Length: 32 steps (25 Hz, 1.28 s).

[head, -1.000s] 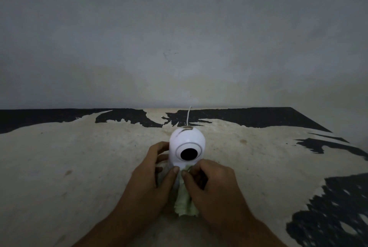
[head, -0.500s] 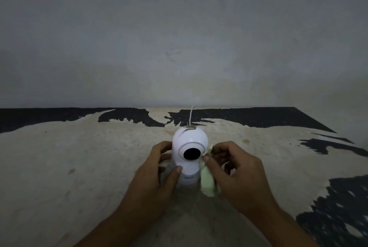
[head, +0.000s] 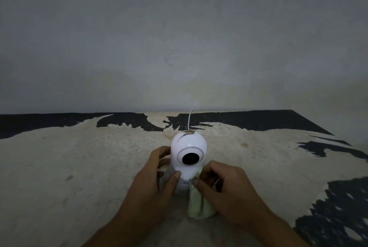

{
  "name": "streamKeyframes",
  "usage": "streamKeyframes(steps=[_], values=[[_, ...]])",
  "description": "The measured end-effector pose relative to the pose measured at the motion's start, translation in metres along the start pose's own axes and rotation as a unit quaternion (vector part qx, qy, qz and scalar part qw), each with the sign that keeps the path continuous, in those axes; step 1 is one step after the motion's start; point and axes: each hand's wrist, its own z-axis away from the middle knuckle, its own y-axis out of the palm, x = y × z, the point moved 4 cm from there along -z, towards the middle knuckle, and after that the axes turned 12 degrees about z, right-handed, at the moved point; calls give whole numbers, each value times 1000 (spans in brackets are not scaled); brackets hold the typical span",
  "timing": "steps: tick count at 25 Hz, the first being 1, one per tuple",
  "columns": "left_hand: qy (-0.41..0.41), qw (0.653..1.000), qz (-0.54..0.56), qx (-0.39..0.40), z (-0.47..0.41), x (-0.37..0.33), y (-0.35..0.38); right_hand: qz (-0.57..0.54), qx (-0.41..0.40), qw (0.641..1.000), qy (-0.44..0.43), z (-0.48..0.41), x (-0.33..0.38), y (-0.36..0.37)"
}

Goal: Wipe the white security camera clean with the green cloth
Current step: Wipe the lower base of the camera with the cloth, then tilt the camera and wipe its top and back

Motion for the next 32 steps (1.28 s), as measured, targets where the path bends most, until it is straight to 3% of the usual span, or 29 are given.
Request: streamKeyframes(steps=[4,7,11,14,16,21,26,32], values=[[34,997,-51,-45,3,-3,-1,-111,-102,988,30,-2,-1,-20],[154,976,-90,-127,9,-25,-9,-165,-162,972,34,2,6,-27],[210,975,-66,-29,10,-50,-5,-228,-176,957,24,5,18,-26],[214,974,-62,37,8,-53,-2,-267,-144,953,18,4,21,-20],[216,974,-60,35,6,-55,-6,-259,-136,956,2,4,21,-17],[169,980,-51,-93,-5,-50,-26,-119,-179,973,-86,5,28,-14],[147,968,-81,-184,-3,-52,-27,-89,-218,962,-136,9,41,-3],[94,984,97,-118,-2,-61,-12,-72,-196,972,-107,8,42,3]])
